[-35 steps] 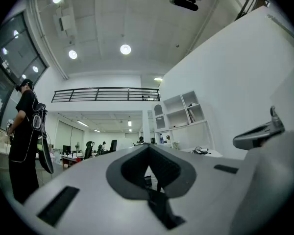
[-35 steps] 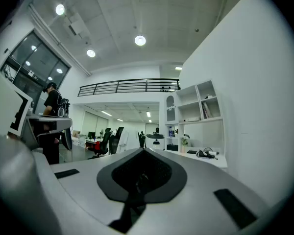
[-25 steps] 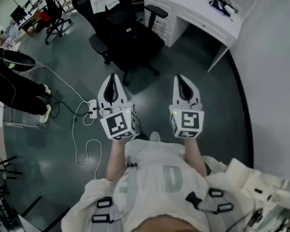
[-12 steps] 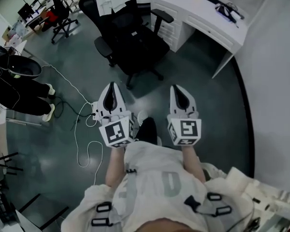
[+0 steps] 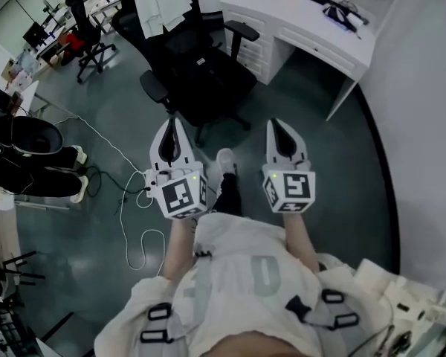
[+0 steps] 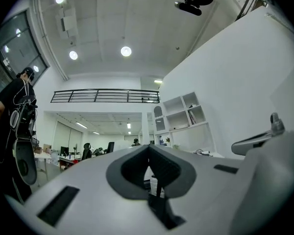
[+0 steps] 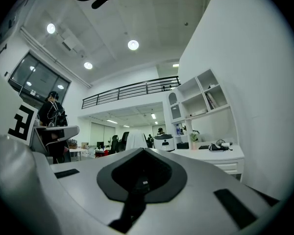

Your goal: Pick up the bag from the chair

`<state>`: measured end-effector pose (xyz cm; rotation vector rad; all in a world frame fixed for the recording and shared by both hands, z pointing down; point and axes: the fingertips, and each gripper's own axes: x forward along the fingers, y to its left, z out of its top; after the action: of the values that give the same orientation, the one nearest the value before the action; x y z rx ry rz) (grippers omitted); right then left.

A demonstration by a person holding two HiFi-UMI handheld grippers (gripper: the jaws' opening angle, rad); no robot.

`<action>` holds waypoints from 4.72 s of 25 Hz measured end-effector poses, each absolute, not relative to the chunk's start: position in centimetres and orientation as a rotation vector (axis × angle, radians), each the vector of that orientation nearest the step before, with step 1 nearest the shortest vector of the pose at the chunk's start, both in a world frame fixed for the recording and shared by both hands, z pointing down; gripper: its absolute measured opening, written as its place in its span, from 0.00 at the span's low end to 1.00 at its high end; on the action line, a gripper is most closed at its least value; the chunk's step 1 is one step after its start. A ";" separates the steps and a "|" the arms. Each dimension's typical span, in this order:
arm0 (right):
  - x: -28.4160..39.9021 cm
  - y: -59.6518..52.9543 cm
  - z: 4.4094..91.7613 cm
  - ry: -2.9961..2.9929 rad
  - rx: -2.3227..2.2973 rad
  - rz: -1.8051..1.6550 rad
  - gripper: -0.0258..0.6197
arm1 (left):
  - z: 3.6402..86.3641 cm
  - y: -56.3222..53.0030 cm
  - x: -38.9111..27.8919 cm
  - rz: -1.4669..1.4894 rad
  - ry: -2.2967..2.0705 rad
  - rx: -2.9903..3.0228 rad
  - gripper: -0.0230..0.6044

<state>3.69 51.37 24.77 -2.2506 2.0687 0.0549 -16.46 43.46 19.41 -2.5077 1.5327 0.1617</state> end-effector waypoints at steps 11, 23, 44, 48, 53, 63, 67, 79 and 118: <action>8.7 45.0 24.7 1.988 -2.326 0.045 0.05 | 18.9 35.1 -15.0 0.172 1.570 -2.480 0.05; 11.0 29.3 25.1 2.043 -2.331 0.016 0.05 | 20.8 19.4 -10.5 0.106 1.535 -2.527 0.05; 12.2 -1.0 23.4 2.263 -2.393 -0.099 0.05 | 21.8 -9.5 -5.3 0.103 1.537 -2.622 0.05; 12.4 -3.7 22.9 2.281 -2.370 -0.077 0.05 | 21.7 -10.8 -6.0 0.102 1.564 -2.608 0.05; 11.5 -6.8 22.8 2.335 -2.313 -0.021 0.05 | 21.4 -12.3 -7.1 0.123 1.622 -2.579 0.05; 10.0 -8.8 22.6 2.387 -2.226 -0.001 0.05 | 21.0 -13.3 -9.6 0.186 1.755 -2.510 0.05; 10.1 -9.7 23.0 2.383 -2.199 -0.032 0.05 | 20.7 -13.4 -10.0 0.176 1.785 -2.464 0.05; 14.0 -12.2 21.3 2.382 -2.087 0.004 0.05 | 19.5 -13.5 -8.4 0.160 1.915 -2.340 0.05; 15.8 -16.2 21.6 2.513 -1.825 -0.061 0.50 | 20.0 -13.6 -8.9 0.096 2.044 -2.300 0.43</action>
<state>15.83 -16.18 21.63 -1.8250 2.5131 -0.0613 -8.93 -13.57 19.98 -2.2996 2.0443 0.0959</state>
